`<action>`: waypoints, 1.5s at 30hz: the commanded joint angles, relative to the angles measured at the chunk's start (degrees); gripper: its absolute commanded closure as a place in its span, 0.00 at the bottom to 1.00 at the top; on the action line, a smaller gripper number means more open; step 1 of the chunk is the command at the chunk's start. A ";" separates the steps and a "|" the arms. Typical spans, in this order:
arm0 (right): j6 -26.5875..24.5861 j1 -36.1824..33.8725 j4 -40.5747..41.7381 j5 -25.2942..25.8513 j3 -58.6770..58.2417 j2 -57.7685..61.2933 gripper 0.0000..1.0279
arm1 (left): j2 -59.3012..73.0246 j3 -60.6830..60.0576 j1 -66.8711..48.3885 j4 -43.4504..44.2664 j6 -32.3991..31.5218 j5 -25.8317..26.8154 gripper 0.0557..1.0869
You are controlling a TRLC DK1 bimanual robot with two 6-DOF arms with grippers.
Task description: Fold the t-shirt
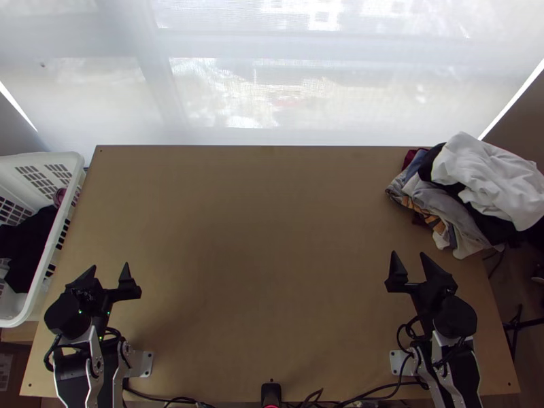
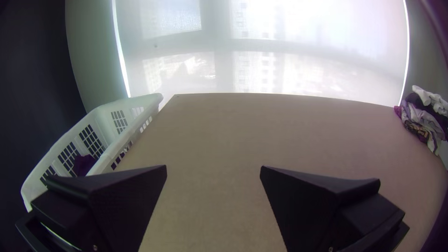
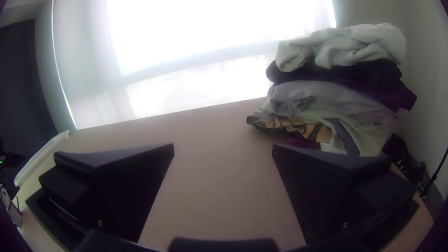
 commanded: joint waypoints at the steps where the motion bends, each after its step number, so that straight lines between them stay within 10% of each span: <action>1: 0.02 0.00 0.00 0.02 -0.07 0.01 0.05 | 0.01 0.02 0.02 0.00 -0.07 0.00 0.05; 23: 0.98 -1.58 7.74 3.98 -0.07 0.01 0.05 | 0.01 0.02 0.02 0.00 -0.07 0.00 0.05; 27: -10.71 -1.84 13.80 6.26 0.46 0.19 0.12 | 0.01 0.02 0.02 0.00 -0.07 0.00 0.05; 33: -22.66 1.50 4.40 6.96 6.35 2.30 0.12 | 0.01 0.02 0.02 0.00 -0.07 0.00 0.05; 45: -14.05 4.40 -20.65 12.15 45.55 42.46 0.05 | -0.08 0.37 -5.25 -0.27 -0.59 -4.13 0.05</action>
